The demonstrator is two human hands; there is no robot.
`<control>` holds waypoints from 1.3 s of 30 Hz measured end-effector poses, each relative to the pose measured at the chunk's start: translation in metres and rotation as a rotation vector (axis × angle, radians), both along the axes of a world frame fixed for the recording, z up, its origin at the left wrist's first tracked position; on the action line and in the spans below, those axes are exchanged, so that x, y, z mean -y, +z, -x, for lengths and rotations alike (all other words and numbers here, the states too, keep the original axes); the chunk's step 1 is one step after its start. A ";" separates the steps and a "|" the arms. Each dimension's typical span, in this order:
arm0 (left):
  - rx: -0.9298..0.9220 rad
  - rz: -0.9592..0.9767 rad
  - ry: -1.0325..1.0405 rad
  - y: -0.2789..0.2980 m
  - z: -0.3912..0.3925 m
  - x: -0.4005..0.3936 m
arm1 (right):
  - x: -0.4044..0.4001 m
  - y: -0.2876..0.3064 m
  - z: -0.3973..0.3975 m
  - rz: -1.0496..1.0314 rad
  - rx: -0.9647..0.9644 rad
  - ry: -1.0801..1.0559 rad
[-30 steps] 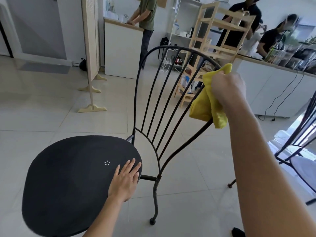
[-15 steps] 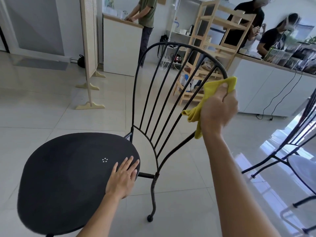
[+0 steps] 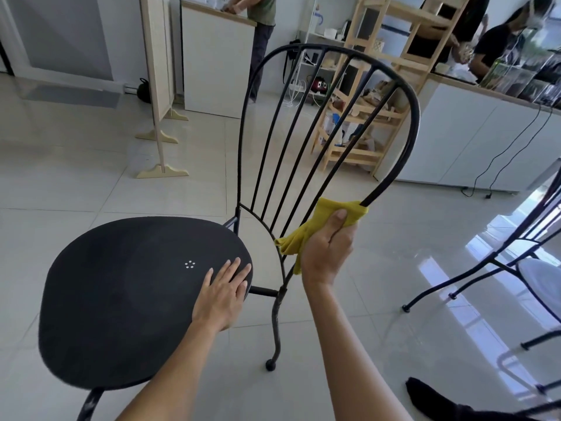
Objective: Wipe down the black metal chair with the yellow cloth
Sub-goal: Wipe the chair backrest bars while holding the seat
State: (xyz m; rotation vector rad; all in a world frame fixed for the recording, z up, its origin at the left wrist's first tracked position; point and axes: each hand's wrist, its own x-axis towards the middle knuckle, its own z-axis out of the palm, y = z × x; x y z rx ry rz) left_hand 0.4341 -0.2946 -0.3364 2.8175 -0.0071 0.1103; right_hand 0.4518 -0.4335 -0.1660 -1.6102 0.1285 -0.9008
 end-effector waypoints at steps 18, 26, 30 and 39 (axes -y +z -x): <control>0.016 -0.061 -0.013 0.002 0.005 0.002 | 0.003 -0.103 0.014 0.270 -0.449 0.173; -0.045 -0.074 -0.040 0.001 0.001 0.000 | 0.016 -0.079 0.035 0.358 -0.386 0.080; -0.126 0.023 -0.057 0.007 -0.004 -0.004 | 0.015 -0.067 0.051 0.440 -0.298 0.058; -0.055 0.084 0.042 0.003 -0.017 -0.041 | -0.015 -0.022 0.034 0.971 -0.279 0.293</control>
